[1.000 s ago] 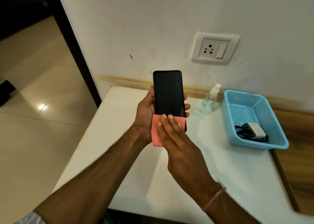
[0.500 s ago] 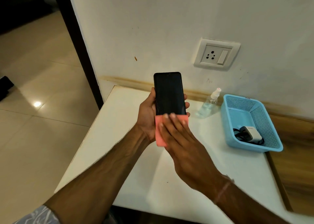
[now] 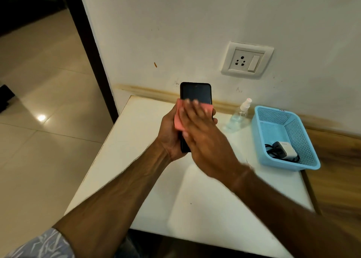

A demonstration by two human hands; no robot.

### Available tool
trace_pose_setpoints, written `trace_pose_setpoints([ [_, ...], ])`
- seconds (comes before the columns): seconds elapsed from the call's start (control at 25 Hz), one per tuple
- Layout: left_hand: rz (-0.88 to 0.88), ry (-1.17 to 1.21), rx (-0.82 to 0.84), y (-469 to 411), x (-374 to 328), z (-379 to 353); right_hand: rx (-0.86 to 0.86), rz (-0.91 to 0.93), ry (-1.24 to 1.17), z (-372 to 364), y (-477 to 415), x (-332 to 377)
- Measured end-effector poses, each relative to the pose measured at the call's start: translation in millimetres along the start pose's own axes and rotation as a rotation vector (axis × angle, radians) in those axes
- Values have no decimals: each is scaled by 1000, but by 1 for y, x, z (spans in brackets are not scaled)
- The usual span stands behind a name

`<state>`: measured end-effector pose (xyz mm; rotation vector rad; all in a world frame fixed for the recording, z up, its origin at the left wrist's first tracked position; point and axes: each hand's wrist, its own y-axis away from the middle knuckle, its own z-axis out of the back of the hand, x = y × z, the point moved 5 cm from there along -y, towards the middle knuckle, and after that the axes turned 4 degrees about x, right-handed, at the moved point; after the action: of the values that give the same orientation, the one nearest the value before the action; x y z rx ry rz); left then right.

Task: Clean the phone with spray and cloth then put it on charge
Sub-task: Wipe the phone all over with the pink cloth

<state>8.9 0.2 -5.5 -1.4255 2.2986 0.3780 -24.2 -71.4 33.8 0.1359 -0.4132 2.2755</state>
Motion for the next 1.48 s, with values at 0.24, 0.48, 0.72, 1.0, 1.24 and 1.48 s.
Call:
trace_pose_setpoints([
  [0.24,-29,55,27,-2,-2,1,132,183,142,-13,76,-3],
  [0.48,-36,52,48,1,5,-5,-47,-193,-4,22,-34,-25],
  [0.72,0,14,-2,3,-2,3,39,48,22,-13,27,11],
  [1.0,34,-54,-29,-1,13,2,4,-91,16,23,10,-31],
  [1.24,-9,-18,6,1,7,2,9,-68,-4,6,-21,-1],
  [1.48,3,-2,-21,-2,6,8,79,35,135,-20,67,4],
])
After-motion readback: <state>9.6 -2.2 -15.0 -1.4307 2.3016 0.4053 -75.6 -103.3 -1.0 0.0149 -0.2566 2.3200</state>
